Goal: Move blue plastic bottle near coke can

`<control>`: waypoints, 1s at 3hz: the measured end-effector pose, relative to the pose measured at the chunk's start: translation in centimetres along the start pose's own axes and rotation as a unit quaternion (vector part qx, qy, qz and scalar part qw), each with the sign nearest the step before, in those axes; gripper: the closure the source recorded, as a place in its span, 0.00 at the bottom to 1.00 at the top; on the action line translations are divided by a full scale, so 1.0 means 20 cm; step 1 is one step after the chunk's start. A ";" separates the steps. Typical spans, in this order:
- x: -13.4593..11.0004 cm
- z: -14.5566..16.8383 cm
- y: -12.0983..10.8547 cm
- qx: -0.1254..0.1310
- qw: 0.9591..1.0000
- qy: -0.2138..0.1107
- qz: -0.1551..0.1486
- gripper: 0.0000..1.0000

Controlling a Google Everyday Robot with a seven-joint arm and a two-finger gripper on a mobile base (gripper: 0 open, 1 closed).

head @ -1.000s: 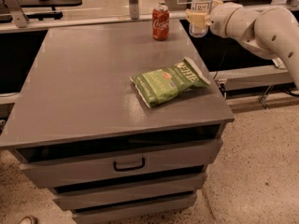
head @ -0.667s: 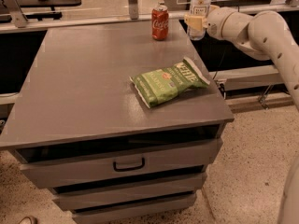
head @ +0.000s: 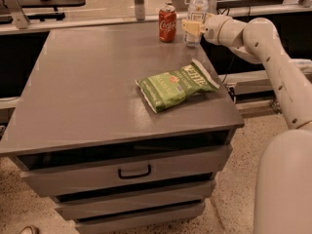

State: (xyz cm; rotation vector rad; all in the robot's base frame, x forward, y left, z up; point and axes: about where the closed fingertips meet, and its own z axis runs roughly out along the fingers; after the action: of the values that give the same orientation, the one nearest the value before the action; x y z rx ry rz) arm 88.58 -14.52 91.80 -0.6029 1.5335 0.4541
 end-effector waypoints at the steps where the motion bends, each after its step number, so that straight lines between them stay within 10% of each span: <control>1: 0.03 0.08 0.02 -0.021 1.000 0.003 0.021 0.78; 3: 0.06 0.21 0.09 -0.062 0.997 0.019 0.040 0.30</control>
Offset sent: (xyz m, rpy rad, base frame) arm 0.0396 0.0345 -0.0071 0.0605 0.0981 0.1312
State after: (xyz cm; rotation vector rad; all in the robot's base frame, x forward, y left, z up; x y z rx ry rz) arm 90.78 -10.61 90.24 -0.6499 1.5785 0.6055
